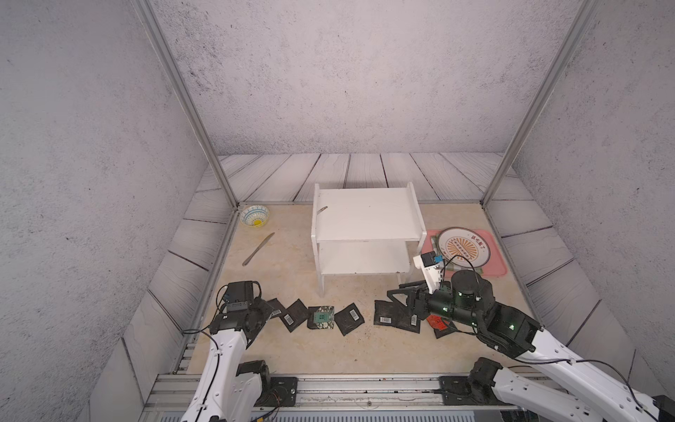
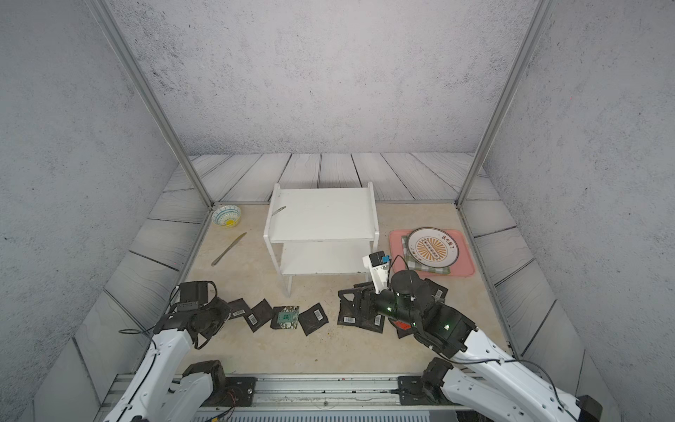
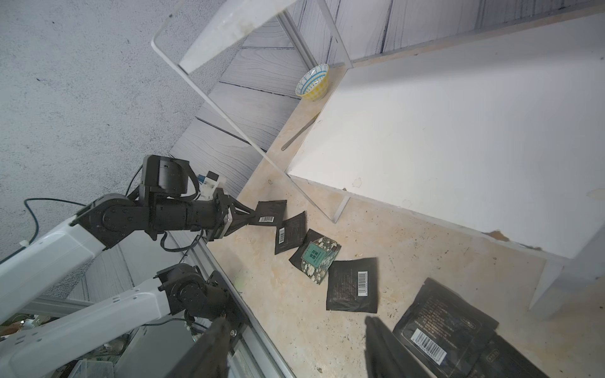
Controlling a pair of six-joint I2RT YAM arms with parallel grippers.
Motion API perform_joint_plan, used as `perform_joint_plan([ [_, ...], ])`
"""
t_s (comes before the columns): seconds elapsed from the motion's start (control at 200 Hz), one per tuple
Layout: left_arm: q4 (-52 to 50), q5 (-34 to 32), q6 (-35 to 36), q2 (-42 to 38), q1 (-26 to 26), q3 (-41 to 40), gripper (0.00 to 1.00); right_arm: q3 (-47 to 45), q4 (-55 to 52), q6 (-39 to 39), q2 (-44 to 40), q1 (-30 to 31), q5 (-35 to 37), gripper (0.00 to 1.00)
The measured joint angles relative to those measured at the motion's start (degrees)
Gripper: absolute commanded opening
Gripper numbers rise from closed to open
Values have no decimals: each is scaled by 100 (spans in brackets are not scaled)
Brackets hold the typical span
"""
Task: Remove the tea bags from the shelf
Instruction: Place the tea bag at the center of the board, then reset both arms
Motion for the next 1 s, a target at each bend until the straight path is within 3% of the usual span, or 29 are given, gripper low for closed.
perform_joint_plan([
  [0.335,-568,-269,-33,-323,0,411,42,35,-79,-15,0,0,59,68],
  [0.57,-782,-22,352,-286,0,1069,57,450,-651,-175,-129,-57,691,88],
  [0.646,-839,81,553,-249,0,1344,59,538,-815,-254,-291,-177,981,90],
  [1.001,-933,509,1401,284,-4,2380,68,944,-1196,-588,-37,-2253,1331,92],
])
